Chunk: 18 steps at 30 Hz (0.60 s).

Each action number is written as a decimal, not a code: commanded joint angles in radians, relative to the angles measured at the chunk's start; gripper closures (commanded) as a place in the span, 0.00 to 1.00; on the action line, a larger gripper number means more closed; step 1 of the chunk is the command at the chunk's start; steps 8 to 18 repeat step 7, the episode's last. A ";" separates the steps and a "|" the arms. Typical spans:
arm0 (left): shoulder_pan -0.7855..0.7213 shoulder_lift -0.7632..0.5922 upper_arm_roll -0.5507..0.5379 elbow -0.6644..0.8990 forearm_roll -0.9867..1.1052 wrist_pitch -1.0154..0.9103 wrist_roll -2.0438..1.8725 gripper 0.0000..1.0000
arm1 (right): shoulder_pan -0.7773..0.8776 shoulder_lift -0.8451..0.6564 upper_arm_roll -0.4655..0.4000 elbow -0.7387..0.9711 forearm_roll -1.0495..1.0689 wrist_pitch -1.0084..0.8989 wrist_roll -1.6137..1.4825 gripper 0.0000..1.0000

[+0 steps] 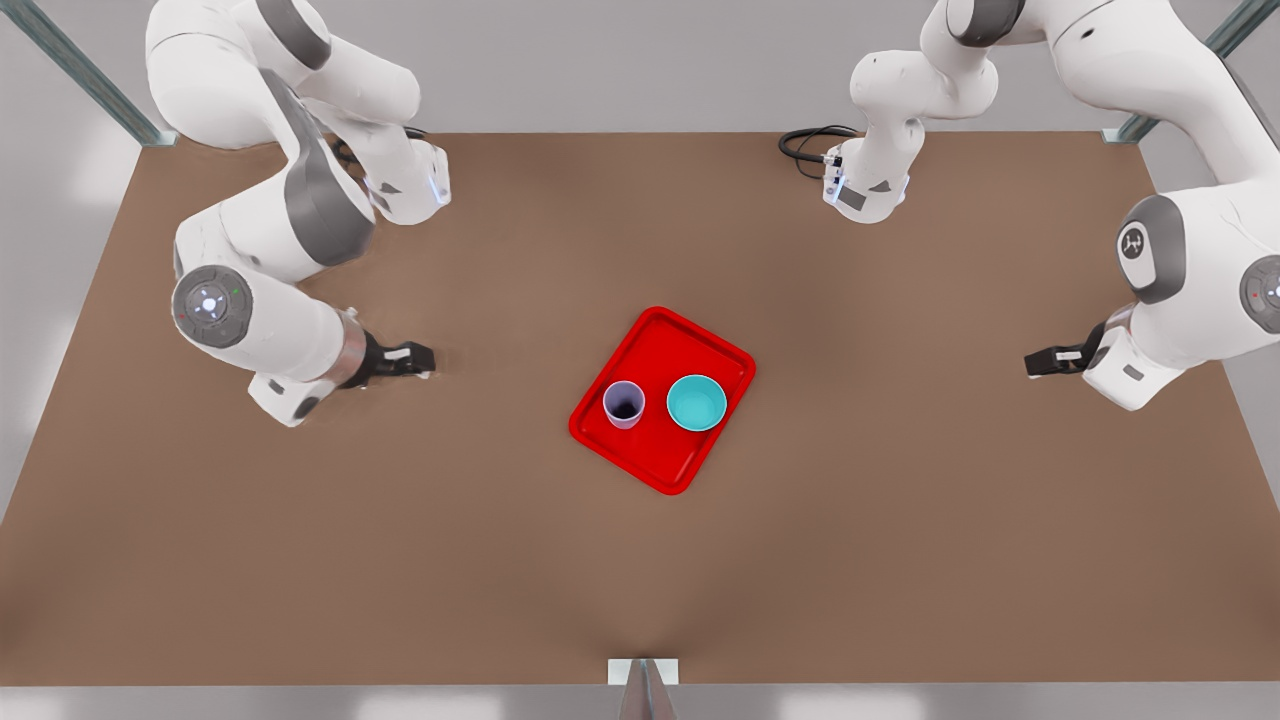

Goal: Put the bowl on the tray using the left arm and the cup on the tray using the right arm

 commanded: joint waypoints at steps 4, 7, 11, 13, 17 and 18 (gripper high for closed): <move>-0.001 0.000 0.000 0.001 0.001 0.000 -0.001 0.00 | 0.118 -0.269 -0.155 -0.281 0.013 0.047 -0.009 0.00; -0.001 0.000 0.000 0.001 0.001 0.000 -0.001 0.00 | 0.100 -0.241 -0.158 -0.244 0.017 0.059 -0.009 0.00; -0.001 0.000 0.000 0.001 0.001 0.000 -0.001 0.00 | 0.100 -0.241 -0.158 -0.244 0.017 0.059 -0.009 0.00; -0.001 0.000 0.000 0.001 0.001 0.000 -0.001 0.00 | 0.100 -0.241 -0.158 -0.244 0.017 0.059 -0.009 0.00; -0.001 0.000 0.000 0.001 0.001 0.000 -0.001 0.00 | 0.100 -0.241 -0.158 -0.244 0.017 0.059 -0.009 0.00; -0.001 0.000 0.000 0.001 0.001 0.000 -0.001 0.00 | 0.100 -0.241 -0.158 -0.244 0.017 0.059 -0.009 0.00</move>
